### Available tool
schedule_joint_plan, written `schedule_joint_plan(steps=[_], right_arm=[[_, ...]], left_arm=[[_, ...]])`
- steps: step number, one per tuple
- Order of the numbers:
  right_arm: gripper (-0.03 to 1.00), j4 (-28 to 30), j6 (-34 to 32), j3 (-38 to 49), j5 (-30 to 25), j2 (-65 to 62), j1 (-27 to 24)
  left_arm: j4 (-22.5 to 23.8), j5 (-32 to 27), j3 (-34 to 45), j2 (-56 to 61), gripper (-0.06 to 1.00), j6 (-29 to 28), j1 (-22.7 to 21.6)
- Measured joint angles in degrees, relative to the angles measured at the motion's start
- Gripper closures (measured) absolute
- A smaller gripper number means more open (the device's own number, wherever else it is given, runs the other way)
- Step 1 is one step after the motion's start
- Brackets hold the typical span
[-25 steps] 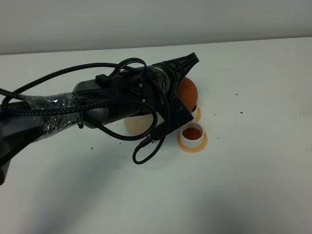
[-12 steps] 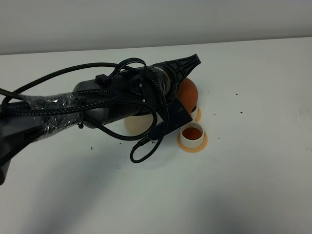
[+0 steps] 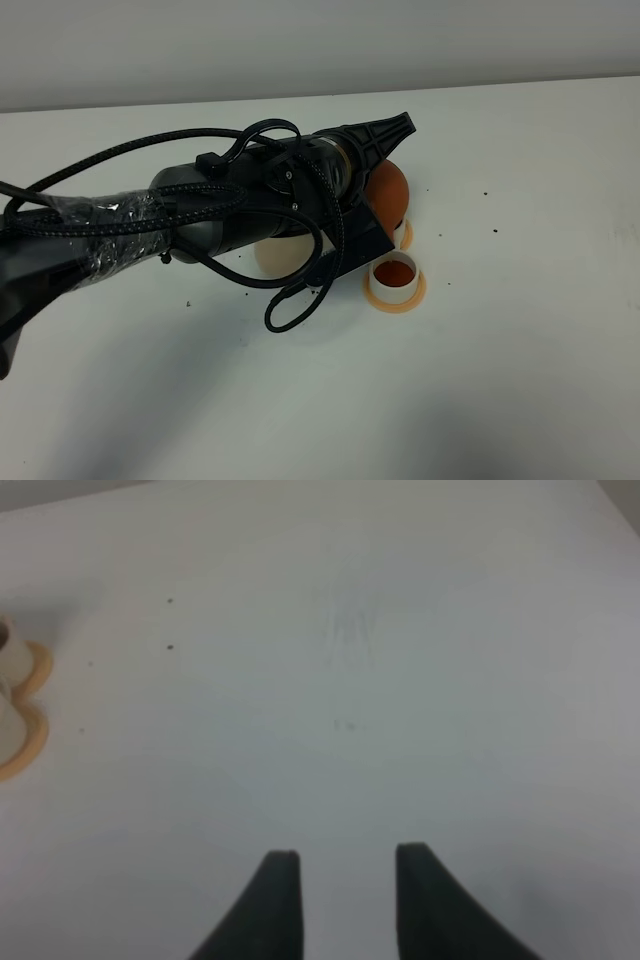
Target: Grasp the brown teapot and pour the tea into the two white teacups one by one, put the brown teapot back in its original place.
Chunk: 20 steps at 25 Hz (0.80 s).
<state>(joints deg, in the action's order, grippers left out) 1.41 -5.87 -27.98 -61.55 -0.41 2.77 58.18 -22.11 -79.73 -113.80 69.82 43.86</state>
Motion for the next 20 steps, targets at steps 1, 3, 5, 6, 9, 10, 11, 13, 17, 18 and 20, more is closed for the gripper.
schedule_joint_plan(steps=[1, 3, 5, 6, 9, 10, 11, 13, 17, 18, 20], right_arm=[[0.72, 0.0, 0.0, 0.0, 0.0, 0.0, 0.0], [0.72, 0.0, 0.0, 0.0, 0.0, 0.0, 0.0], [0.72, 0.0, 0.0, 0.0, 0.0, 0.0, 0.0], [0.72, 0.0, 0.0, 0.0, 0.0, 0.0, 0.0], [0.72, 0.0, 0.0, 0.0, 0.0, 0.0, 0.0], [0.72, 0.0, 0.0, 0.0, 0.0, 0.0, 0.0], [0.72, 0.0, 0.0, 0.0, 0.0, 0.0, 0.0], [0.72, 0.0, 0.0, 0.0, 0.0, 0.0, 0.0], [0.72, 0.0, 0.0, 0.0, 0.0, 0.0, 0.0], [0.72, 0.0, 0.0, 0.0, 0.0, 0.0, 0.0], [0.72, 0.0, 0.0, 0.0, 0.0, 0.0, 0.0]], left_arm=[[0.3, 0.0, 0.0, 0.0, 0.82, 0.0, 0.0], [1.1, 0.1, 0.0, 0.0, 0.82, 0.0, 0.0], [1.3, 0.4, 0.0, 0.0, 0.82, 0.1, 0.0], [1.3, 0.4, 0.0, 0.0, 0.82, 0.1, 0.0], [1.3, 0.5, 0.0, 0.0, 0.82, 0.1, 0.0], [1.3, 0.7, 0.0, 0.0, 0.82, 0.1, 0.0], [1.3, 0.8, 0.0, 0.0, 0.82, 0.1, 0.0], [1.4, 1.0, 0.0, 0.0, 0.82, 0.1, 0.0], [2.3, 1.3, 0.0, 0.0, 0.82, 0.1, 0.0], [2.4, 1.3, 0.0, 0.0, 0.82, 0.1, 0.0], [2.4, 1.3, 0.0, 0.0, 0.82, 0.1, 0.0]])
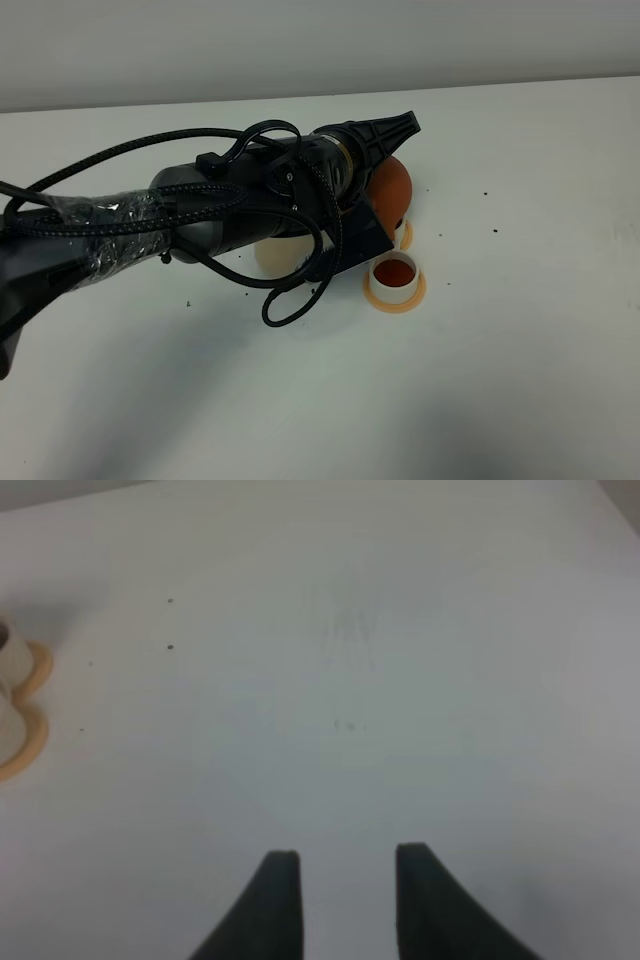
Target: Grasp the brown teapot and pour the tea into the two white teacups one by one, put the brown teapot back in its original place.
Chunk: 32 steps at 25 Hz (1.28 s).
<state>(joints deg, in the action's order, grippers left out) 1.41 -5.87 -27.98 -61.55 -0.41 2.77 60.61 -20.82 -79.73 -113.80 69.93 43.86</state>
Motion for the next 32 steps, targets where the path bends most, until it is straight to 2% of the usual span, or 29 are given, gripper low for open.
schedule_joint_plan(steps=[21, 26, 32], right_arm=[[0.72, 0.0, 0.0, 0.0, 0.0, 0.0, 0.0], [0.72, 0.0, 0.0, 0.0, 0.0, 0.0, 0.0], [0.72, 0.0, 0.0, 0.0, 0.0, 0.0, 0.0]], left_arm=[[-0.1, 0.2, 0.0, 0.0, 0.82, 0.1, 0.0], [-4.2, -0.7, 0.0, 0.0, 0.82, 0.1, 0.0], [-10.0, -4.7, 0.0, 0.0, 0.82, 0.1, 0.0]])
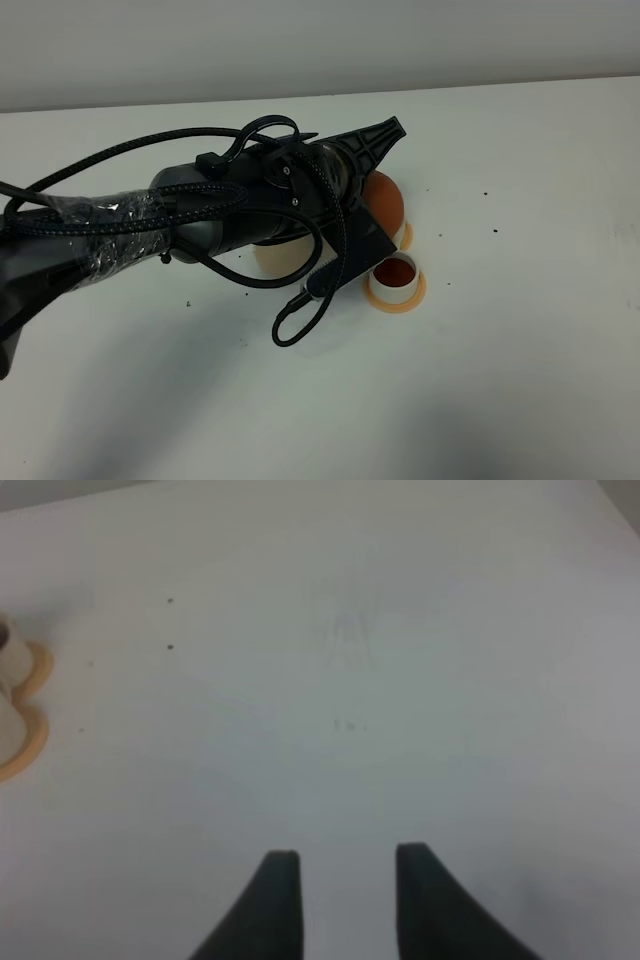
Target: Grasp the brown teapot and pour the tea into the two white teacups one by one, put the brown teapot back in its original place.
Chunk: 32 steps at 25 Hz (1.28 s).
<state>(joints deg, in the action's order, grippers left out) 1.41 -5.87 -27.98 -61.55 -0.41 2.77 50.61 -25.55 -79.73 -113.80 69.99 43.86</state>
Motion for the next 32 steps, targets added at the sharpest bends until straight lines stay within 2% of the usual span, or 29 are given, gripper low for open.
schedule_joint_plan(steps=[9, 17, 20, 26, 29, 32], right_arm=[[0.72, 0.0, 0.0, 0.0, 0.0, 0.0, 0.0], [0.72, 0.0, 0.0, 0.0, 0.0, 0.0, 0.0], [0.72, 0.0, 0.0, 0.0, 0.0, 0.0, 0.0], [0.72, 0.0, 0.0, 0.0, 0.0, 0.0, 0.0], [0.72, 0.0, 0.0, 0.0, 0.0, 0.0, 0.0], [0.72, 0.0, 0.0, 0.0, 0.0, 0.0, 0.0]], left_arm=[[-6.3, -4.6, 0.0, 1.8, 0.82, -2.1, 0.0], [-11.2, -15.1, -0.1, 4.2, 0.82, -8.5, -0.8], [-15.5, -17.4, -0.1, 4.7, 0.82, -8.9, -1.8], [-27.8, -19.1, -0.1, 5.1, 0.82, -11.1, -4.1], [-30.6, -20.5, -0.1, 5.1, 0.82, -14.3, -4.5], [-30.8, -22.2, -0.1, 5.1, 0.82, -18.5, -4.6]])
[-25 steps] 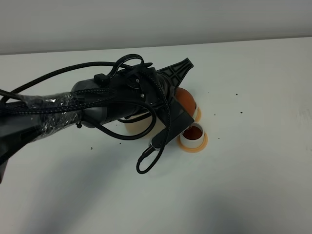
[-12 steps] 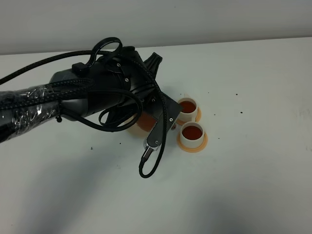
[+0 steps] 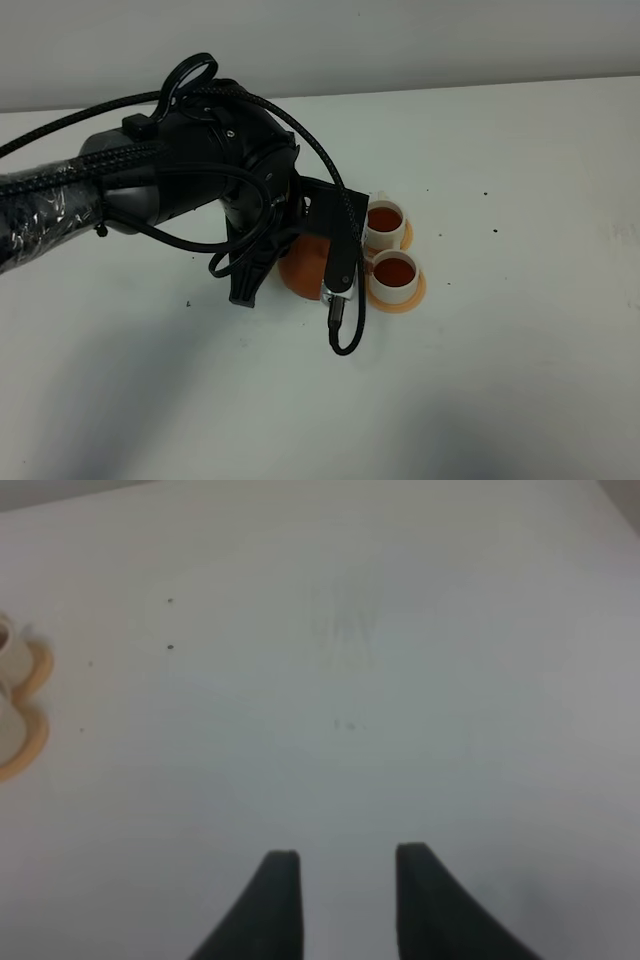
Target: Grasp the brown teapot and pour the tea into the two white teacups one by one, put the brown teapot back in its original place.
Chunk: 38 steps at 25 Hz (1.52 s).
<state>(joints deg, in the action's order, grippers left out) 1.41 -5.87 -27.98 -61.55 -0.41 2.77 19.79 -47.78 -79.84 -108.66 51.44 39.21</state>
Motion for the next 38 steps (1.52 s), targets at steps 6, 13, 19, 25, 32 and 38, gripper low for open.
schedule_joint_plan(steps=[6, 13, 19, 25, 32, 38], right_arm=[[0.72, 0.0, 0.0, 0.0, 0.0, 0.0, 0.0], [0.72, 0.0, 0.0, 0.0, 0.0, 0.0, 0.0], [0.72, 0.0, 0.0, 0.0, 0.0, 0.0, 0.0], [0.72, 0.0, 0.0, 0.0, 0.0, 0.0, 0.0], [0.72, 0.0, 0.0, 0.0, 0.0, 0.0, 0.0], [0.72, 0.0, 0.0, 0.0, 0.0, 0.0, 0.0]], left_arm=[[-0.9, -2.1, 0.0, 0.0, 0.82, -7.1, -0.5], [-8.1, -2.5, 0.0, 0.0, 0.82, -11.0, -1.2], [-9.0, -3.1, 0.0, 0.0, 0.82, -18.9, -1.2], [-10.1, -4.2, 0.0, 0.0, 0.82, -25.2, -1.2], [-10.4, -5.4, 0.0, -1.0, 0.82, -30.3, -1.2], [-10.4, -5.5, 0.0, -1.0, 0.82, -30.6, -1.5]])
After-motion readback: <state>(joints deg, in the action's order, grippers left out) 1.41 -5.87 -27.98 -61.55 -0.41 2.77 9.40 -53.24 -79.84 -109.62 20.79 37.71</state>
